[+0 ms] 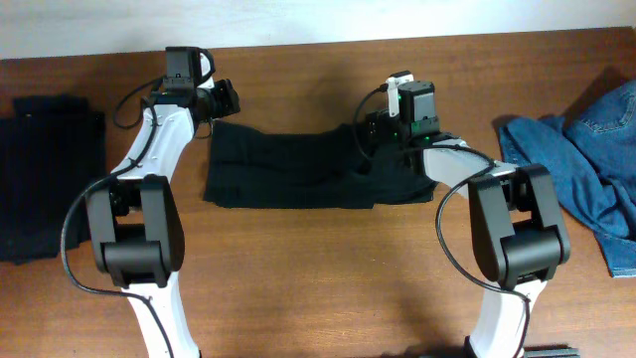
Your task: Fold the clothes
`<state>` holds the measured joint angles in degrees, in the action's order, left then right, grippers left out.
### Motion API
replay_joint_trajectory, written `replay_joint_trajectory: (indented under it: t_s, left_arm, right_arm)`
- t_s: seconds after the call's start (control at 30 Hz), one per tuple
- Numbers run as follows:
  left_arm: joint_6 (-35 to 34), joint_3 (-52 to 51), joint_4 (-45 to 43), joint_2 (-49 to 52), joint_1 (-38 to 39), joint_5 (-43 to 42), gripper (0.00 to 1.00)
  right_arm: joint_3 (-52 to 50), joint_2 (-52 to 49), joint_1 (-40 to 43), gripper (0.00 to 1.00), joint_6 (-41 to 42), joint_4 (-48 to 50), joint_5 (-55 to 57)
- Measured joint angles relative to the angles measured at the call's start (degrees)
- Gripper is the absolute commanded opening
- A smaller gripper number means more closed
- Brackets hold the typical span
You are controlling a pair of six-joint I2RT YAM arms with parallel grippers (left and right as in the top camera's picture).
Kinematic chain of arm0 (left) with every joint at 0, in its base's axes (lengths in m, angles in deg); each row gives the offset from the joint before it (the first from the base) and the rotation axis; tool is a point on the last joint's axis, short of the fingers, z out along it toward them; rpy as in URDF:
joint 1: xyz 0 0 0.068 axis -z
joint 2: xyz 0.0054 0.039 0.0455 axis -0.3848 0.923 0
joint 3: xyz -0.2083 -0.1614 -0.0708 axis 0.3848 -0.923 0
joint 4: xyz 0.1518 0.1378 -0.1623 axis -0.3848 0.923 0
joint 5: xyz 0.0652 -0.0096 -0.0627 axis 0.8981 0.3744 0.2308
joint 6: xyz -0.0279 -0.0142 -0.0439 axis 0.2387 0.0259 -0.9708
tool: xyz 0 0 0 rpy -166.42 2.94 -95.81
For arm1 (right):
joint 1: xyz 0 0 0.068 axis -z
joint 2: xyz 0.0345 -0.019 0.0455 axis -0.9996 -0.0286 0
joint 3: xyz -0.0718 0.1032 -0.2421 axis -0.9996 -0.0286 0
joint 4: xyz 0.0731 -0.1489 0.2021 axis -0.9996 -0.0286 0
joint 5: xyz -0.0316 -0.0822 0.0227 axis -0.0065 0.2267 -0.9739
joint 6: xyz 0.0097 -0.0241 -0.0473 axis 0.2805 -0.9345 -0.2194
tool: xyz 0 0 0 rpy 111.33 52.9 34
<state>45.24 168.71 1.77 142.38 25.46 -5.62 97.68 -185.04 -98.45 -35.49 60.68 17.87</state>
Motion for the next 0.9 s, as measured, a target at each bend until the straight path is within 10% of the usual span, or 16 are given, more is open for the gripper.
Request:
replay_joint_trajectory:
  t_s: [0.9]
  left_arm:
    - [1.1, 1.5, 5.6, 4.5, 0.0, 4.0, 0.58]
  right_arm:
    - [0.0, -1.0, 0.0, 0.93, -0.9, 2.1, 0.0]
